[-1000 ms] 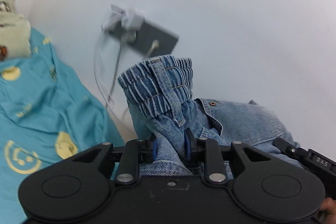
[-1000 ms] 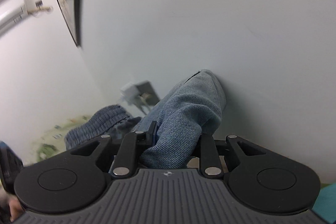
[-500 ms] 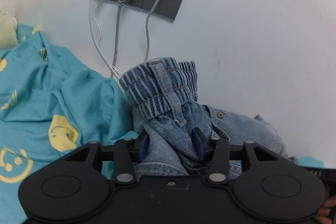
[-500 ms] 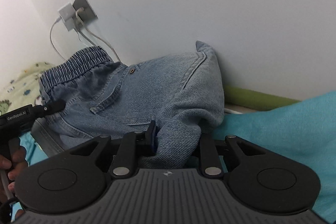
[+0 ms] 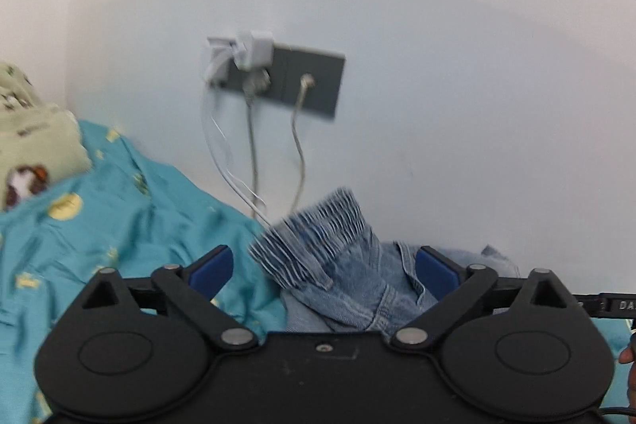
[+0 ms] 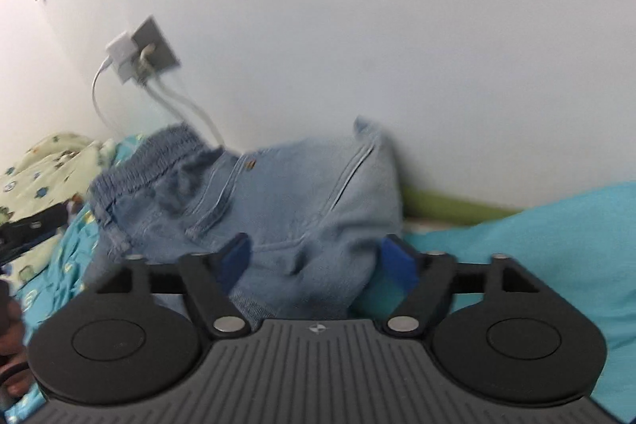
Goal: Fold clothes
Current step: 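Lower the jeans onto the bed and open both grippers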
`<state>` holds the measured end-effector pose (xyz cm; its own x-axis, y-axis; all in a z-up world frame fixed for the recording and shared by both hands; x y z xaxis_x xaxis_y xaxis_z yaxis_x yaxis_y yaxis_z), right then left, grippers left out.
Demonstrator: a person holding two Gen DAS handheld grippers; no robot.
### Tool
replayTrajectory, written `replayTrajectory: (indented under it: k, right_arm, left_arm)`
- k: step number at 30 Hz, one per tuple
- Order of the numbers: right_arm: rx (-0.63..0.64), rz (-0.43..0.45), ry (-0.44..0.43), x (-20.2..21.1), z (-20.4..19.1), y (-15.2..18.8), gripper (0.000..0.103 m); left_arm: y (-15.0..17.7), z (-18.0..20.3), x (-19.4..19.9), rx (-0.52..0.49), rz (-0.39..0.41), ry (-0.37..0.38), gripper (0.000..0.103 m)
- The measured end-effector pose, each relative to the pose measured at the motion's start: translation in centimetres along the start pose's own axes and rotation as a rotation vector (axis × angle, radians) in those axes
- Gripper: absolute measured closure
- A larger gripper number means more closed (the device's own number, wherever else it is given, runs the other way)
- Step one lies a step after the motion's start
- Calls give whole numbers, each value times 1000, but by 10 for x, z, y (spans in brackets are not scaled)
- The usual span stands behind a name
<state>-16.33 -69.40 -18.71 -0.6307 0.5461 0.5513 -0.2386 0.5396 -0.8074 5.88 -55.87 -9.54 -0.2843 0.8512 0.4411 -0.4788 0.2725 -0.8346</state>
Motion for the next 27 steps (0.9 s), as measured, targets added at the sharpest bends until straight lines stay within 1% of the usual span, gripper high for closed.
replayTrajectory:
  k: [2, 4, 10, 15, 20, 27]
  right_arm:
    - [20, 23, -8, 13, -2, -8, 20]
    - [33, 42, -14, 23, -4, -16, 20]
    - [78, 89, -70, 48, -24, -34, 19]
    - [88, 107, -115, 66, -46, -51, 18]
    - [136, 139, -169, 81, -76, -70, 16]
    - [215, 163, -263, 94, -132, -83, 15]
  left_arm:
    - [-9, 2, 15, -5, 22, -22, 3]
    - [-18, 5, 35, -16, 44, -38, 1]
    - [-39, 5, 88, -29, 88, -92, 0]
    - [-57, -11, 133, -7, 123, -163, 0]
    - [-72, -31, 182, 19, 172, -232, 0]
    - [-81, -62, 251, 57, 229, -329, 0]
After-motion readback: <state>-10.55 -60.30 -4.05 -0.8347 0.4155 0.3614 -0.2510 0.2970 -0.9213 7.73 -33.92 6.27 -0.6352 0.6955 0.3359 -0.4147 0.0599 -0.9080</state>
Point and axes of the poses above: each gripper's, at about its wrist camera, not at the fingertips, and x roughly against the way its jaws point, z to its right, y to its underside, the point moved 8 cm from there along -x, roughly the way its jaws point, and after that the axes turned 13 degrees about x, right-handed, at the moved point
